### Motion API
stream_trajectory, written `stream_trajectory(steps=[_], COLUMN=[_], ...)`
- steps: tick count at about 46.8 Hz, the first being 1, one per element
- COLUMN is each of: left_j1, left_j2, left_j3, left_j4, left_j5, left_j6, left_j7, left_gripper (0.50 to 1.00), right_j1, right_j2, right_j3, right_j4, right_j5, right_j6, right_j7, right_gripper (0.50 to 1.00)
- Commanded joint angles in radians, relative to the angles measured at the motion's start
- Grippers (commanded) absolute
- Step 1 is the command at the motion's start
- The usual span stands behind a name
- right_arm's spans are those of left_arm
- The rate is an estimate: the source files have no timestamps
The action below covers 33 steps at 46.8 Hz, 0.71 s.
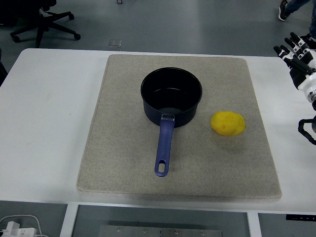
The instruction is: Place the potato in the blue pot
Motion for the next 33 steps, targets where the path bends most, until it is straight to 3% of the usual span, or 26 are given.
stream_trajectory(steps=[1, 33], left_j1=[0.000, -0.003], left_j2=[0.000, 0.000], left_j3=[0.001, 0.000], left_j4=[-0.002, 0.009], left_j5=[0.000, 0.000], left_j6=[0.000, 0.002], left_j7=[-0.001, -0.001], left_gripper=[0.994, 0.994], right_j1=[-0.002, -0.003], right_j2=[0.000, -0.008], right_j3=[-0.001, -0.012], right_j4=[0.000, 0.000], right_j5=[0.000, -0.011], right_j6=[0.000, 0.000], right_j7=[0.000, 0.002], right_gripper=[0.926, 0.924])
